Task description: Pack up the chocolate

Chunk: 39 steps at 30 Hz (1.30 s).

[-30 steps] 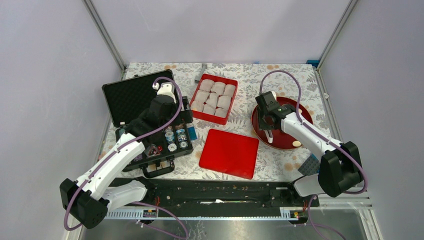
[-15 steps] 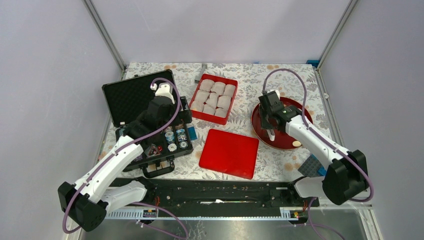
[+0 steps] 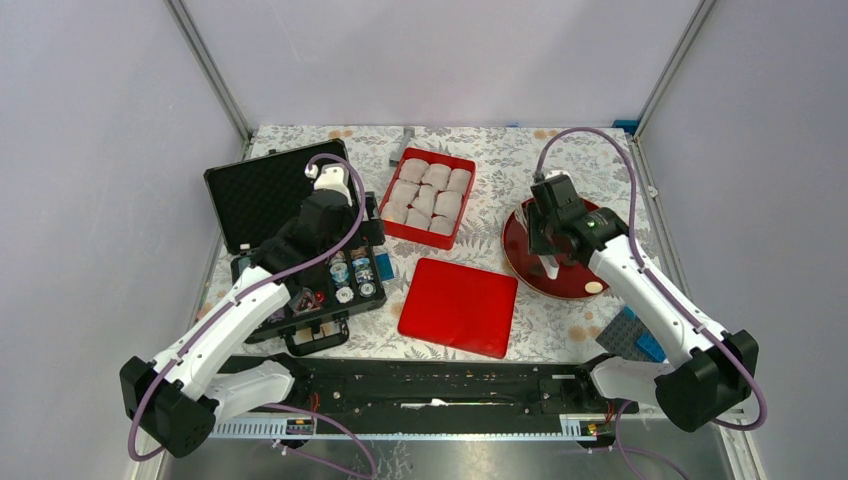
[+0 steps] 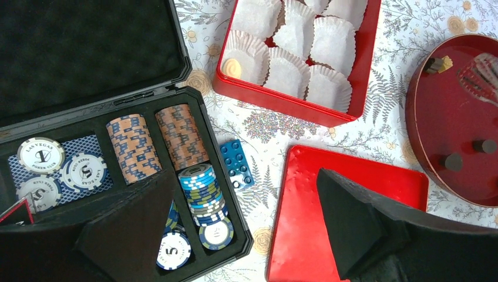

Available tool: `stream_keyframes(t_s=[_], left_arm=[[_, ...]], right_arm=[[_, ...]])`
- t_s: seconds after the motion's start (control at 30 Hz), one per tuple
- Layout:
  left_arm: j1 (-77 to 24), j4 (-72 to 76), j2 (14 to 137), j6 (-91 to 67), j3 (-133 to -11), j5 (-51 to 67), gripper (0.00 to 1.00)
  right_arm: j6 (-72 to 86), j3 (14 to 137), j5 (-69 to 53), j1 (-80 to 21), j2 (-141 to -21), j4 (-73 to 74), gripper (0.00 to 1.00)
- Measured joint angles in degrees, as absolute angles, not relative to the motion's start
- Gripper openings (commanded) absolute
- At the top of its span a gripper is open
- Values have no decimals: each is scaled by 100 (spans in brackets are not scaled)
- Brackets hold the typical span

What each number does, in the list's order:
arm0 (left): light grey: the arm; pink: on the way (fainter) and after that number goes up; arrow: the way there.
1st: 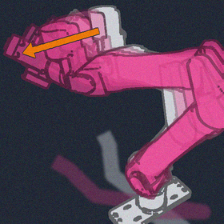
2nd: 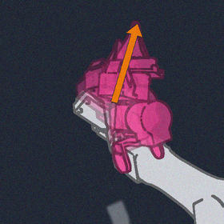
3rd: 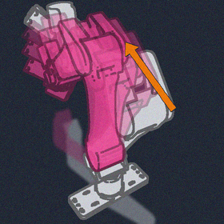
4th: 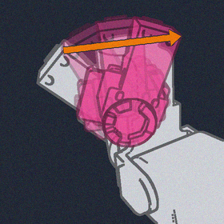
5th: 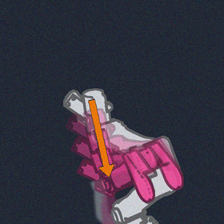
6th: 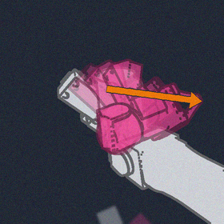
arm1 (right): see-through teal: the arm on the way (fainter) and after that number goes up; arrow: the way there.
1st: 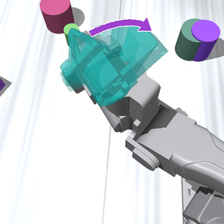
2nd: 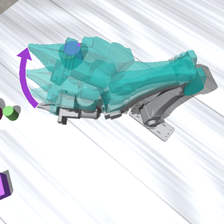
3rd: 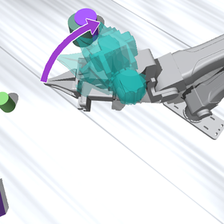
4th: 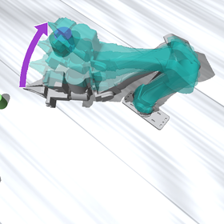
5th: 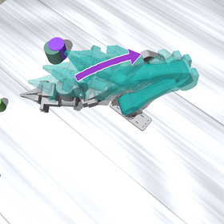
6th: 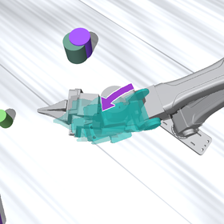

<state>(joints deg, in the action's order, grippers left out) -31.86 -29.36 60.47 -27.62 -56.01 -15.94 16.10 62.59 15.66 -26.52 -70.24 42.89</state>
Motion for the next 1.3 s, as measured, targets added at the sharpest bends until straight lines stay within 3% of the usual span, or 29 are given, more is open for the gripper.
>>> stream_keyframes(t_s=[0.27, 0.57, 1.3], left_arm=[[-3179, -2943, 5994, -2746, -5612, -1662, 99], [-3175, -2982, 5830, -2746, -5612, -1728, 99], [-3175, -3041, 5741, -2746, -5612, -1852, 99]], right_arm=[[1634, 7290, 1096, -3020, -7120, 4348, 22], [1653, 7981, 963, -4047, -8215, 4169, 22], [1645, 8254, 738, -4401, -9690, 3671, 27]])
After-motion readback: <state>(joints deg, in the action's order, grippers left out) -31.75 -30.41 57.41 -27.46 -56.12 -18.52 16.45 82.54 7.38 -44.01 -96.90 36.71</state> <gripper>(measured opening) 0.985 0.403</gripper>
